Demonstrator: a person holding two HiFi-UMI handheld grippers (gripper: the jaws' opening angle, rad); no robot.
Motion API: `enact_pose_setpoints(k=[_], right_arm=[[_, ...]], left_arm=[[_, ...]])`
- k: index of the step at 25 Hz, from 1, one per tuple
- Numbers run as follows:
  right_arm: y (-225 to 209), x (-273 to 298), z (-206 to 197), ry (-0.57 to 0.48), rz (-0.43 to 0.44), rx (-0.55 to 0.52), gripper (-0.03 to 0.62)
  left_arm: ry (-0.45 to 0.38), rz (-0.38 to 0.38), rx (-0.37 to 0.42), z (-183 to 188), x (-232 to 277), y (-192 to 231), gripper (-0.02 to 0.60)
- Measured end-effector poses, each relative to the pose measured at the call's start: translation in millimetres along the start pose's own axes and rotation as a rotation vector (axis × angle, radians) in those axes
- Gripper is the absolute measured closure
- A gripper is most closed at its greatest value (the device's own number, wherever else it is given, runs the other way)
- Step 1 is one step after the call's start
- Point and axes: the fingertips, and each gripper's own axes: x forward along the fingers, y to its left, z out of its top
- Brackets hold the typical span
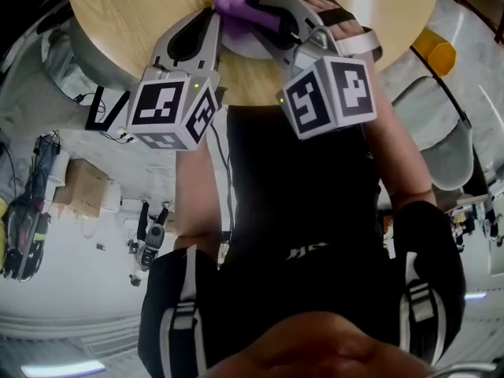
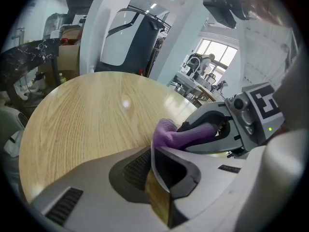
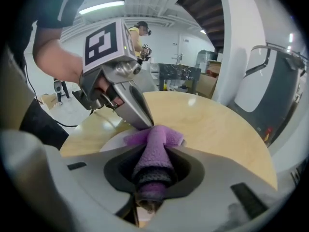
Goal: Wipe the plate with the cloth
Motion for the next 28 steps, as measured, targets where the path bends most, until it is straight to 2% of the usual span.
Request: enact_pose_setpoints(k=[12,14,17,22,25,28], right_arm=[[-12,-75,-80,0.163,-0.050,0.082,0.499],[-15,-77,-75,0.166,-0.070,0.079,0.499],[-19,-61,-45,0.092,-0.081,0.062,0.499],[-18,-11,0,0.001,-0.040,0.031,0.499],[-12,-6,-2,0.003,-0.020,0.026,0.499],[-12,-23,-26,0.039,-0.017,0.041,0.499]], left_arm=[[-0.003,-0.003,-0.001,0,2,0,0.554],[-0.003,-0.002,0.000,0,2,1,0.554],[-0.002,0.001,0.002,1,2,0,0.554],[-0.001,0.005,0.004,2,2,0,0.554],[-0.005,0.004,0.003,3,0,0,0.554],[-0.009,0.003,0.006,4,1,-2,0.554]])
